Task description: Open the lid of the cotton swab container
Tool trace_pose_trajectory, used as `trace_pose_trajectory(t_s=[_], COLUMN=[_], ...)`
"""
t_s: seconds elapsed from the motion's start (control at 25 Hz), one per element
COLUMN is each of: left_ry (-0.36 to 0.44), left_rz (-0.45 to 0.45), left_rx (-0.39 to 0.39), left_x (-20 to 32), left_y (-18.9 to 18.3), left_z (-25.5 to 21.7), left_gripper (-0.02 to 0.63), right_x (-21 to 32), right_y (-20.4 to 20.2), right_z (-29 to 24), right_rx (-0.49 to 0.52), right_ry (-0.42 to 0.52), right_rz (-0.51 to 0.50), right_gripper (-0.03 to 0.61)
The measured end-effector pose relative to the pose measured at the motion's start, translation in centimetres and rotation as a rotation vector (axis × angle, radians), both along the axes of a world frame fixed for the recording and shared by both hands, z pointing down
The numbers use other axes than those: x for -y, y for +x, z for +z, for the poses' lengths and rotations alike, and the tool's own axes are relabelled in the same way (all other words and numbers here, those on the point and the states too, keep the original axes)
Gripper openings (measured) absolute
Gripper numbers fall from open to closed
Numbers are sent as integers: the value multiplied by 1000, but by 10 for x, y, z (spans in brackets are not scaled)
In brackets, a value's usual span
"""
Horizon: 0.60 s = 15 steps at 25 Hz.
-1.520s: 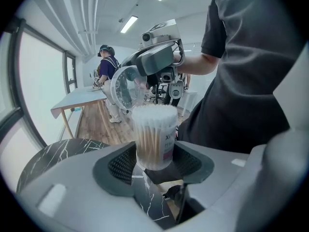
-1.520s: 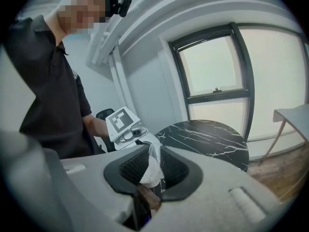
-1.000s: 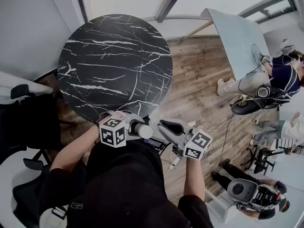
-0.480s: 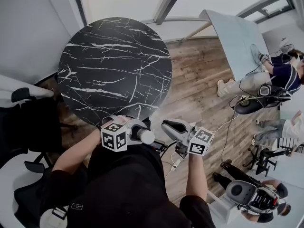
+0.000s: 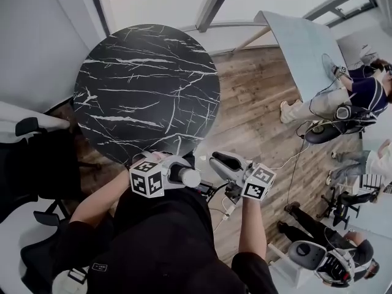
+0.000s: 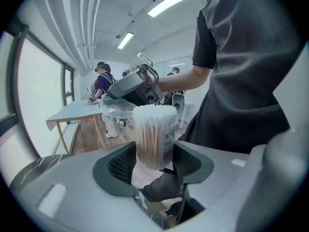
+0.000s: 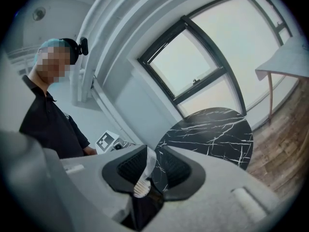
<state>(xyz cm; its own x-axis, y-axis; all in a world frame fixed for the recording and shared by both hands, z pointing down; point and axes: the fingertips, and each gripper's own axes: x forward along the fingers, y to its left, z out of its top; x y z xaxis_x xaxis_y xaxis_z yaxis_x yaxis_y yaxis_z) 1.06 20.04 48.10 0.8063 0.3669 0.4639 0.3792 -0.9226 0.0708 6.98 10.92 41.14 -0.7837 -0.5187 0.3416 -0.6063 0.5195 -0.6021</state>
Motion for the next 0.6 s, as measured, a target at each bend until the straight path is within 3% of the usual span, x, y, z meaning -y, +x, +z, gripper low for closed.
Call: trace_pose_trajectory(t_s=[0.32, 0.48, 0.6], left_ry=[-26, -55, -88], left_rz=[-78, -149, -250], left_rx=[29, 34, 24], left_x=[13, 26, 45], left_y=[4, 9, 13], left_z=[2, 1, -4], left_gripper=[244, 244, 245], right_x=[9, 15, 18], right_y=[15, 31, 40], right_z=[-16, -28, -31], right_rx=[7, -55, -127], right_ry=[96, 182, 229], right_rz=[142, 288, 389], right_gripper=[107, 107, 81])
